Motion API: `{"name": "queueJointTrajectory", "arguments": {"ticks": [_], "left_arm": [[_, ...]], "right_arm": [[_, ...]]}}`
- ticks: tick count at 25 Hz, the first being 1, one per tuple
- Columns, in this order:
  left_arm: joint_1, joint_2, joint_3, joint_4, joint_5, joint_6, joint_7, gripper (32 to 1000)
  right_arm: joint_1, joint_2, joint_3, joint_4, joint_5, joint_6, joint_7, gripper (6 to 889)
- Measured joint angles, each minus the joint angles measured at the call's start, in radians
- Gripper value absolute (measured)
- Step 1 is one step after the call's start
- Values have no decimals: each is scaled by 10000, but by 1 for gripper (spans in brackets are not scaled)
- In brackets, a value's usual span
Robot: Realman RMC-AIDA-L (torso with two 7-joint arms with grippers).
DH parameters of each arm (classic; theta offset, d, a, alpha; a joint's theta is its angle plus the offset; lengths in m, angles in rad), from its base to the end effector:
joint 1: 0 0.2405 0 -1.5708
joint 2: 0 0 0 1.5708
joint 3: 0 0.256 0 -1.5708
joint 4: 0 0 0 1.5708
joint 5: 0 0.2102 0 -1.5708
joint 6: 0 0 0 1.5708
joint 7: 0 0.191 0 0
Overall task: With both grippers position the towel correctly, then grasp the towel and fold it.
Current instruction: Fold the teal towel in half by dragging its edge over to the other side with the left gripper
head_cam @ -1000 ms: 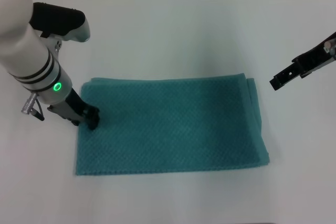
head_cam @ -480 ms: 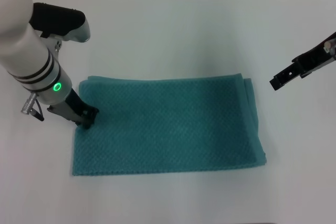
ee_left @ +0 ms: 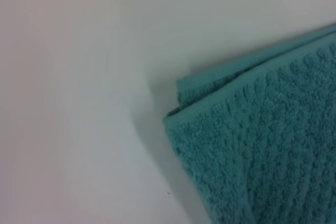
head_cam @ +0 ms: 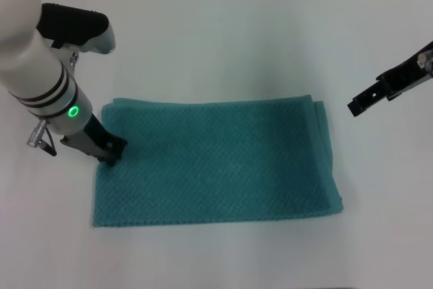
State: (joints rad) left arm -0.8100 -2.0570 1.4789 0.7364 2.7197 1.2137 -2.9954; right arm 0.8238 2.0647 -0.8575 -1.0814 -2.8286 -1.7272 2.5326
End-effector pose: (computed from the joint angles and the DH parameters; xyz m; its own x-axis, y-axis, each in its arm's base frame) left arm -0.2746 0.3922 -0.0855 0.3544 0.9270 -0.1224 0.6865 -0.3469 -0.6390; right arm 0.2309 0.3886 0.0083 0.4782 -0.8701 0.1195 -0.7649 -0.4795 -0.4302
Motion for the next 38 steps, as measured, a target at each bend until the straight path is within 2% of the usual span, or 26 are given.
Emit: {"name": "queueJointTrajectory", "arguments": {"ticks": [10,13,17,21,28,32,38], "left_arm": [[0,1,-2,90,40,113,-5,78],[0,32,31,92,106,182,1,78],[1,71,57,171,359,345,14,77],[34,116,6,506,532,617,17,76],[63,173,-149,598,1379,923,28,77],[113,334,-274,611,1518,1024,55,77],[205,643,-202,616,1524,1238,57,75]], "right_arm": [[0,0,0,-6,0,0,0,852],[0,0,0,-25,3,0,0,852],[0,0,0,-27,14,2,-2,852],[0,0,0,-12,16,28,-20,852],[-18,0,0,-2,16,51,-43,852],[-32,0,0,-1,16,55,-71,852],[-51,0,43,1,16,62,-88,852]]}}
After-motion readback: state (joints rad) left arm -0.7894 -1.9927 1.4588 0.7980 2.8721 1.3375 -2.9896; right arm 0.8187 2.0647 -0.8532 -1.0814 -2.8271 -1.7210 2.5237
